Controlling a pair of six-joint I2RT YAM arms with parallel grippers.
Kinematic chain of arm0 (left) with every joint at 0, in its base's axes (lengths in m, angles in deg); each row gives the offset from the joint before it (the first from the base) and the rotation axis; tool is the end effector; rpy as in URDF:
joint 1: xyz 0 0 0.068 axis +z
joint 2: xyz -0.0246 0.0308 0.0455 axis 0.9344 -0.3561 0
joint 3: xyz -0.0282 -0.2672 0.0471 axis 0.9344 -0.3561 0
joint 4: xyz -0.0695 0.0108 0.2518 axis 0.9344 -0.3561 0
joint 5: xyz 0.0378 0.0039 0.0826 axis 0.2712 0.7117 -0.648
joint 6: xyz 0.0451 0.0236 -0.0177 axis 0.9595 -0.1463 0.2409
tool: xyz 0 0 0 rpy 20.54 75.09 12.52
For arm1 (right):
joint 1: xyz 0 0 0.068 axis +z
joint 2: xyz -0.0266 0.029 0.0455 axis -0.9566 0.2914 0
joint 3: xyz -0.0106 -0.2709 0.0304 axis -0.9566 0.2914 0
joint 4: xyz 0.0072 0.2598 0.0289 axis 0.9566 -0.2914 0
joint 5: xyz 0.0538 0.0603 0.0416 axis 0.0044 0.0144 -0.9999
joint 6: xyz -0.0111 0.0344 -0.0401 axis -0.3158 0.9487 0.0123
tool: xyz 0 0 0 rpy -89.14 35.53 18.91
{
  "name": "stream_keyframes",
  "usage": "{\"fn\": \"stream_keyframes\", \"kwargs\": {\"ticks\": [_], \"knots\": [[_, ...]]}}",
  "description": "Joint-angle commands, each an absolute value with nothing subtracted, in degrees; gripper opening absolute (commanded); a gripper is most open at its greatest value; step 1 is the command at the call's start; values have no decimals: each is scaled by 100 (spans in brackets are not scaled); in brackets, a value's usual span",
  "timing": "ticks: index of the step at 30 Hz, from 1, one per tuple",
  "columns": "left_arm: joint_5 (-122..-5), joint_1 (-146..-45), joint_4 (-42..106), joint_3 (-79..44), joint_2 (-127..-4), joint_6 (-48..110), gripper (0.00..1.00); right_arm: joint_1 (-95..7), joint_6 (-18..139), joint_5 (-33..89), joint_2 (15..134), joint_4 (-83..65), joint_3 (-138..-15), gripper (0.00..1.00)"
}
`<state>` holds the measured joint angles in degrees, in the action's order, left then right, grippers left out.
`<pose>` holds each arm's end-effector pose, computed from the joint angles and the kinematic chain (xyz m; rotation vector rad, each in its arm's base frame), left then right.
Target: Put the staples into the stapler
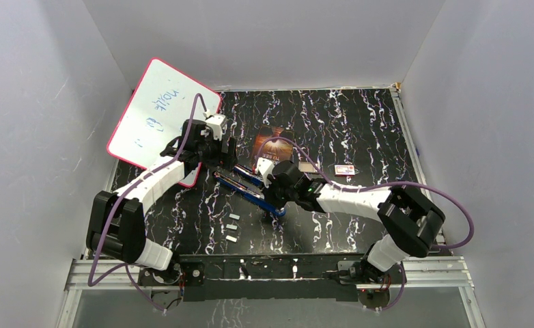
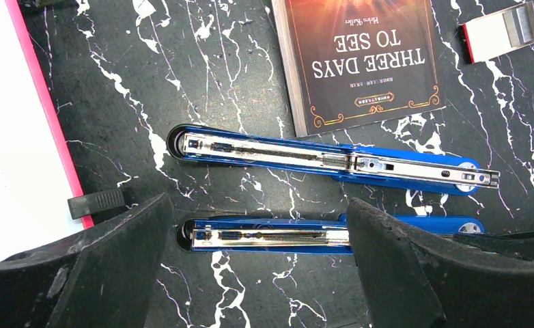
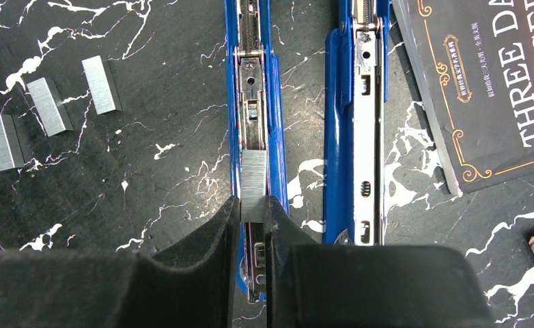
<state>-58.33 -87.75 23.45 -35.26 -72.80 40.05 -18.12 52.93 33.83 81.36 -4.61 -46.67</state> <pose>0.3017 -0.1102 0.2491 0.4349 2.1571 -0.4621 0.1824 0.2617 0.1903 -1.0909 2.0212 0.5300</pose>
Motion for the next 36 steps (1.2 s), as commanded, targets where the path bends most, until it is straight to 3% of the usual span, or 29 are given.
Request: {"fn": "stream_keyframes", "kwargs": {"ticks": [1,36], "knots": [[-5848,-8803,2250,-3438,-7218,4061,98,-1769,5277,3336,8193,-512,-4916,0],[-5857,-8821,2250,-3439,-7211,4084,98,-1743,5058,3710,8230,-976,-5252,0]]}}
